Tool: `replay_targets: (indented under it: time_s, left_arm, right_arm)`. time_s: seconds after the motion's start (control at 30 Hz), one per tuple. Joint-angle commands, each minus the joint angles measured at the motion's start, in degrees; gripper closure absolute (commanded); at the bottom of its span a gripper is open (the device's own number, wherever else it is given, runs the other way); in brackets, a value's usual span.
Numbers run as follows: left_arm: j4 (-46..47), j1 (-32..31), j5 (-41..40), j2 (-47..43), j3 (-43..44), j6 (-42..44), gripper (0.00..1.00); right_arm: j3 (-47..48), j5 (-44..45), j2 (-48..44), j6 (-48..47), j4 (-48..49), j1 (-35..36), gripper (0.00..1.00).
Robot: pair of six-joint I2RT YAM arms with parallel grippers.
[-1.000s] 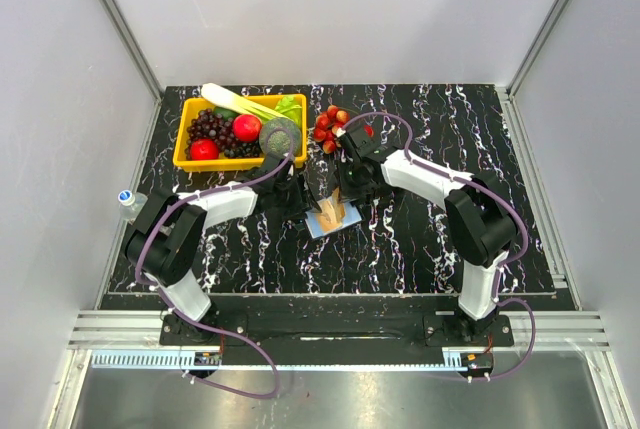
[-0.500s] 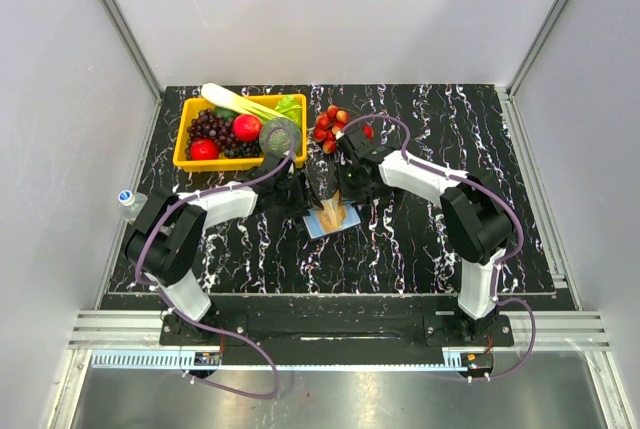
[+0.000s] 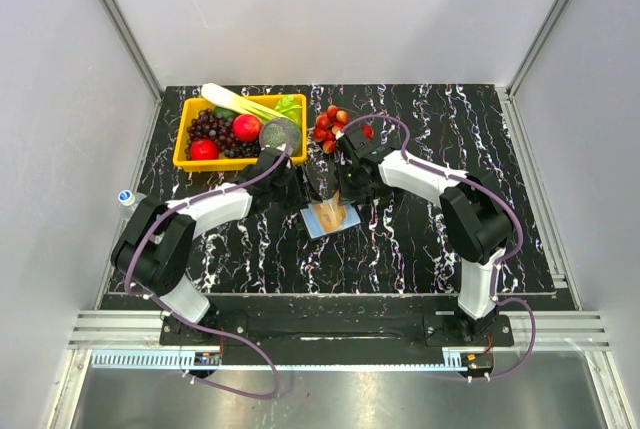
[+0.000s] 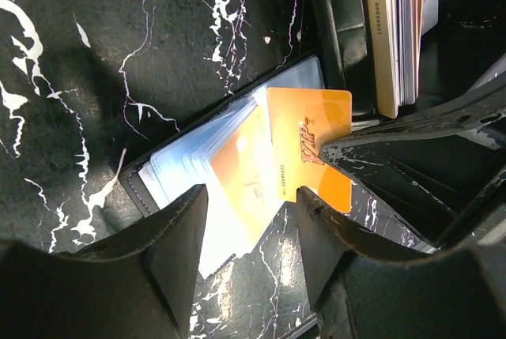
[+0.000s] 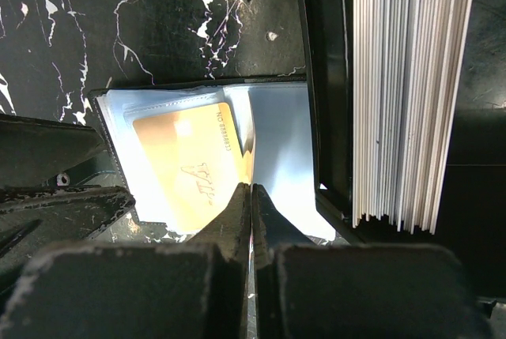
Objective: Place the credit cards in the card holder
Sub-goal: Insert the credit card into the card holder.
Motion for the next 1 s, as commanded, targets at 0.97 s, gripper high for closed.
replay_targets:
  time_s: [0.97]
  left_arm:
    - [5.92, -0.34, 2.25, 2.78, 0.12, -1.53, 0.48]
  right_arm:
    - [0.91, -0.49, 1.38, -1.32, -0.79, 0.54, 1.0]
